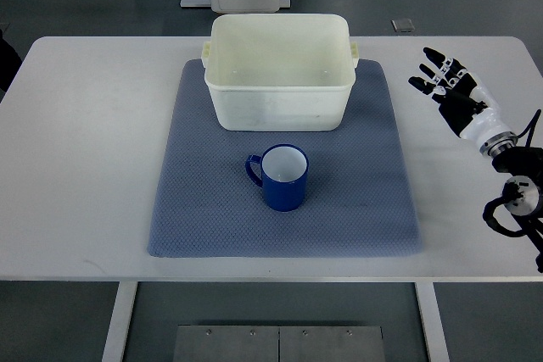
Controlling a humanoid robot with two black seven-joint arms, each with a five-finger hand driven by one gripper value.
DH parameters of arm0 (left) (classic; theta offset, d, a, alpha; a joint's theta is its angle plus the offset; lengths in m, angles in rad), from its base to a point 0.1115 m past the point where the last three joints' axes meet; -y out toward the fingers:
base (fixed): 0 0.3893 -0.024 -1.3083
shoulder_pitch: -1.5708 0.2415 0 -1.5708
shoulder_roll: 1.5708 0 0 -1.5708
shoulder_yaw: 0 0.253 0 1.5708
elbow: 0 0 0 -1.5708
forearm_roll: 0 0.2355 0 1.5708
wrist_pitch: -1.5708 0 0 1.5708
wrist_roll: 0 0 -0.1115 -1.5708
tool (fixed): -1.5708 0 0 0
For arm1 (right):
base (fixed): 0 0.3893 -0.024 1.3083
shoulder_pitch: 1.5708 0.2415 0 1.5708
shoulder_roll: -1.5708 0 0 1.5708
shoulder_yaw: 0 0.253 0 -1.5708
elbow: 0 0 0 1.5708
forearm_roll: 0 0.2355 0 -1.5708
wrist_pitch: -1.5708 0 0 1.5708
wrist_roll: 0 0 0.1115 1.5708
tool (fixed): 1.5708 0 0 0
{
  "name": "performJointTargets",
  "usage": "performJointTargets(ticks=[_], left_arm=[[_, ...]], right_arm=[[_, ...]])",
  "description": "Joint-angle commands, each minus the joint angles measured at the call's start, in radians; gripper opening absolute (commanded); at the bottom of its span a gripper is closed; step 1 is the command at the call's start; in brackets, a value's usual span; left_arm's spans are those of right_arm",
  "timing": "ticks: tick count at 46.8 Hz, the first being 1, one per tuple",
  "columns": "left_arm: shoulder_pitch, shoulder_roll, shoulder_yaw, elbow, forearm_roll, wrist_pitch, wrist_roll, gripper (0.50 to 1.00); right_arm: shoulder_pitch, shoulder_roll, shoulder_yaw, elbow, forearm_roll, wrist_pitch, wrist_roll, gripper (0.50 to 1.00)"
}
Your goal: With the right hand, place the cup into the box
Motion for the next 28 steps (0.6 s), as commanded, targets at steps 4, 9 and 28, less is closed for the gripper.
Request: performJointTargets(ticks=[4, 9, 28], left_arm=[[0.000, 0.000, 0.000, 0.000, 0.000, 0.000, 0.000, 1.000], [0.000, 0.000, 0.000, 0.000, 0.001, 0.000, 0.000, 1.000], [0.000, 0.000, 0.000, 0.000, 0.000, 0.000, 0.000, 1.000]], right_arm=[[0.002, 0.000, 0.000, 0.000, 0.000, 0.000, 0.000, 1.000], [0.002, 0.001, 0.000, 0.000, 0.000, 0.000, 0.000, 1.000], [0.003, 0.000, 0.000, 0.003, 0.000, 0.000, 0.000, 1.000]])
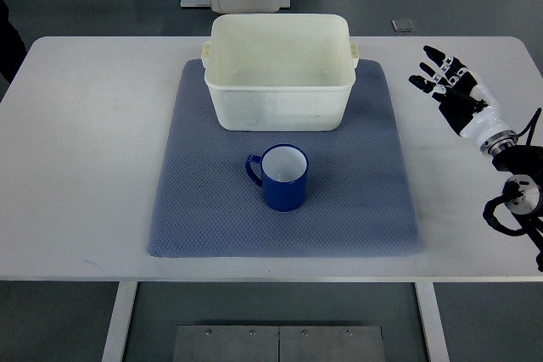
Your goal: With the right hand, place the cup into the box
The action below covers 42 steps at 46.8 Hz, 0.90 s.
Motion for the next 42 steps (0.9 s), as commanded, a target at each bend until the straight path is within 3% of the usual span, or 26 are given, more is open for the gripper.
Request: performJointTargets(ticks=[1, 33, 42], left_arm=[[0.000, 0.000, 0.000, 0.000, 0.001, 0.000, 0.000, 1.000], [0.000, 0.000, 0.000, 0.000, 0.000, 0.000, 0.000, 1.000], [0.000, 0.000, 0.000, 0.000, 0.000, 0.000, 0.000, 1.000]], right_arm=[[-0.001, 0.000, 0.000, 0.001, 0.000, 0.000, 0.000, 1.000], [0.021, -0.008, 0.011, 0.008, 0.002, 0.000, 0.000, 1.000], [0.022, -0.029, 0.012, 0.057, 0.005, 0.001, 0.001, 1.000]])
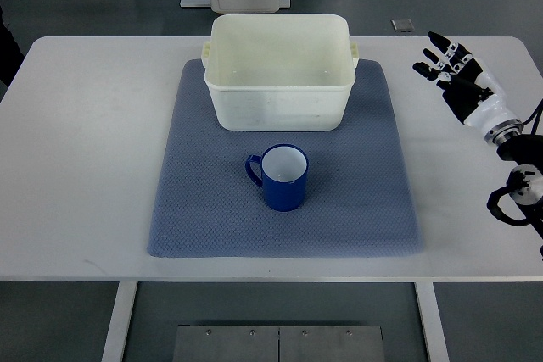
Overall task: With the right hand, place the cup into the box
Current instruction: 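Move the right hand toward the dark blue mug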
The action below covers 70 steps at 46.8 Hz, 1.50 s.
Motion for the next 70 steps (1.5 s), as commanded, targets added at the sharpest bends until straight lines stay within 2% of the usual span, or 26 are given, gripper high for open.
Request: performJointTargets(ticks=[1, 22, 38, 53, 70], left_arm=[[0.000, 0.000, 0.000, 0.000, 0.000, 0.000, 0.000, 1.000], [0.000, 0.000, 0.000, 0.000, 0.000, 0.000, 0.000, 1.000], [0.000, 0.000, 0.000, 0.000, 0.001, 0.000, 0.000, 1.000], [0.000, 0.000, 0.000, 0.000, 0.001, 0.000, 0.000, 1.000], [0.000, 0.000, 0.000, 0.000, 0.001, 0.000, 0.000, 1.000]], right_arm=[[0.000, -0.011, 0.000, 0.030, -0.001, 0.001, 0.001, 1.000], [-0.014, -0.106, -0.018, 0.242, -0.009, 0.019, 0.001, 1.000], [-0.017, -0.194, -0.113, 0.426, -0.046, 0.056, 0.006, 1.000], [-0.024, -0.203, -0.181, 0.477, -0.146, 0.108, 0.015, 1.000], [-0.026, -0.211, -0.242, 0.498, -0.224, 0.123, 0.015, 1.000]])
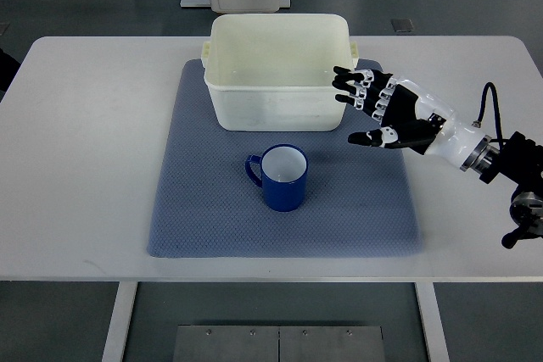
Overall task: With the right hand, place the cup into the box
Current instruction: 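Move the right hand toward the dark blue mug, then wrap the right hand fingers around the mug body and close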
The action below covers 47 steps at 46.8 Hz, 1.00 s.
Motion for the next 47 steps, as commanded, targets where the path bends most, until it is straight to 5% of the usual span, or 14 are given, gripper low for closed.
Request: performJointTargets(ticks=[1, 22, 47], left_arm=[[0.000, 0.000, 0.000, 0.000, 0.001, 0.000, 0.000, 1.000], [0.000, 0.000, 0.000, 0.000, 0.000, 0.000, 0.000, 1.000], [0.000, 0.000, 0.000, 0.000, 0.000, 0.000, 0.000, 1.000]], right_arm=[[-0.001, 0.003, -0.015, 0.000, -0.018, 0.000, 0.000, 1.000], [-0.001, 0.041, -0.055, -0.041, -0.048, -0.017, -0.003, 1.000], [-0.001, 0.126, -0.106, -0.095, -0.056, -0.136, -0.003, 1.000]])
